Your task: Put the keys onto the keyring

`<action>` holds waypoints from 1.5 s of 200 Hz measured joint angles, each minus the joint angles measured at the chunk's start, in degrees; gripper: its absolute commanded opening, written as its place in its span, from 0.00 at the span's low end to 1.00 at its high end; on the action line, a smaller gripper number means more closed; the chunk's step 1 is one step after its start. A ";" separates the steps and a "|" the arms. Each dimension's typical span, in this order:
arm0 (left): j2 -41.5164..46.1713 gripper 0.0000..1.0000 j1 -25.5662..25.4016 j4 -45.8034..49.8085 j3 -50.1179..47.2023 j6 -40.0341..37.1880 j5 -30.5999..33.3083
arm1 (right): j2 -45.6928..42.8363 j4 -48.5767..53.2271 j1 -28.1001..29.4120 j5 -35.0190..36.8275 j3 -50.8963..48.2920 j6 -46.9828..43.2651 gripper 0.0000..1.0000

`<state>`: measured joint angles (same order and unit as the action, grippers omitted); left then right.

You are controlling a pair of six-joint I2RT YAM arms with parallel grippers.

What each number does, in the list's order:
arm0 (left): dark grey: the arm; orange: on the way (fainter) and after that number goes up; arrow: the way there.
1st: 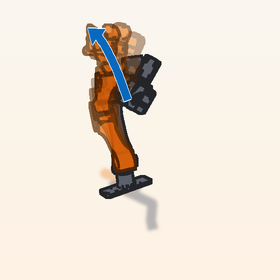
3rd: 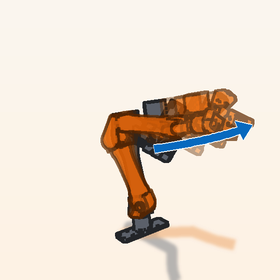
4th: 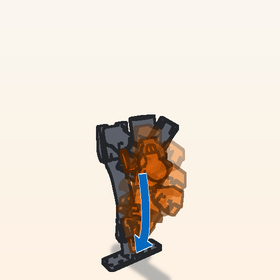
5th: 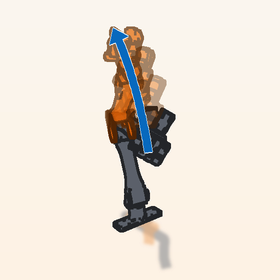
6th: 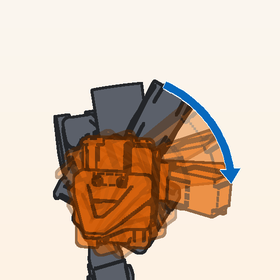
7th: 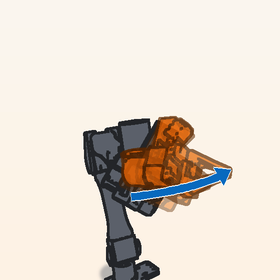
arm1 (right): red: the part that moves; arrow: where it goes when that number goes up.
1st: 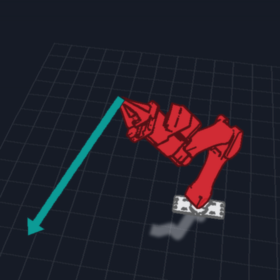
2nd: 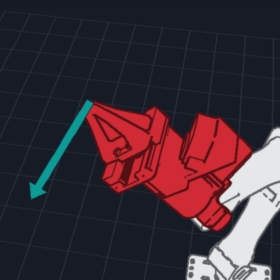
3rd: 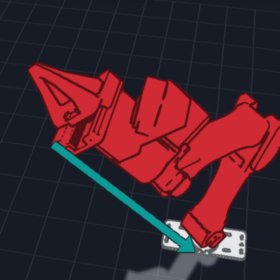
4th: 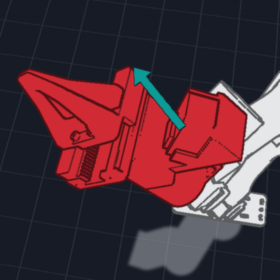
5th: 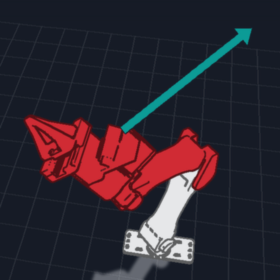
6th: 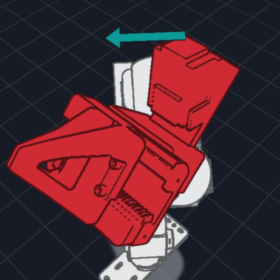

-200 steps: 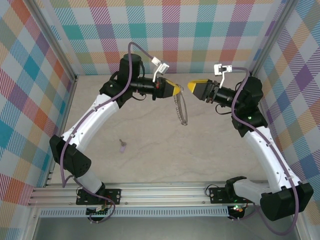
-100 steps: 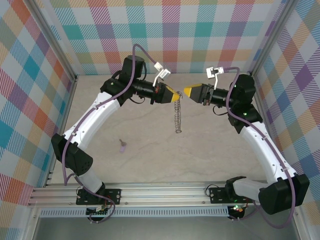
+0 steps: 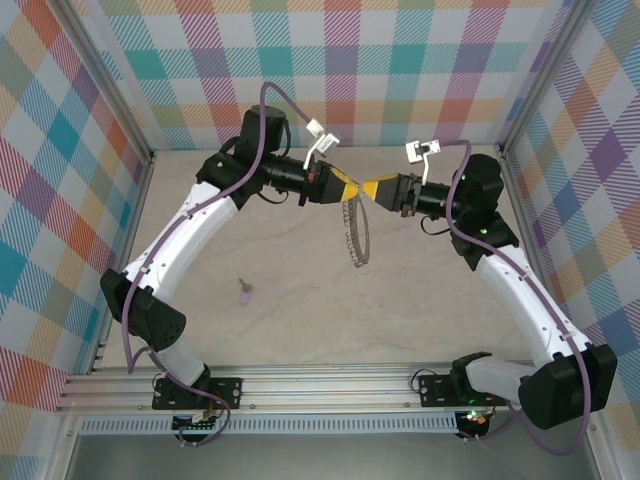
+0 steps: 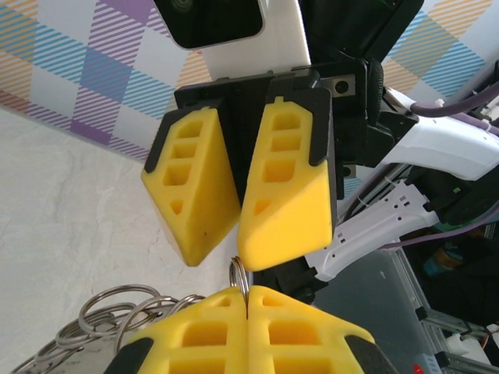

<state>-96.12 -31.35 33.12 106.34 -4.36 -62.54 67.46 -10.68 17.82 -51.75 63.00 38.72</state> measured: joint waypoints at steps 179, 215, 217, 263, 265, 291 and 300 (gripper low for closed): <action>1.92 0.53 0.85 -12.15 -5.27 10.45 10.99 | 0.74 -2.84 1.40 9.42 -5.03 0.35 0.00; 9.55 0.59 2.69 -23.71 -17.38 19.80 17.03 | -1.44 -3.96 1.40 13.53 -7.41 1.36 0.00; 9.94 0.59 2.78 -24.37 -17.97 20.28 17.31 | -1.68 -4.24 1.40 13.68 -7.58 1.38 0.00; 13.46 0.49 3.39 -37.77 -25.70 30.77 18.56 | -4.22 -11.50 1.40 13.81 -9.11 3.08 0.00; 13.46 0.48 3.39 -38.27 -25.97 30.80 18.47 | -4.20 -11.74 1.40 13.68 -9.11 3.17 0.00; 13.46 0.39 3.39 -43.98 -27.98 35.50 16.74 | -4.17 -15.21 1.40 12.70 -9.11 4.37 0.00; 13.46 0.38 3.37 -45.68 -28.28 36.61 16.00 | -4.13 -16.68 1.40 12.37 -9.11 4.70 0.00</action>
<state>-82.65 -27.99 -12.56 78.06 32.25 -46.54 63.33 -27.35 19.22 -39.38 53.89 43.42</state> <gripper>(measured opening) 0.394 0.049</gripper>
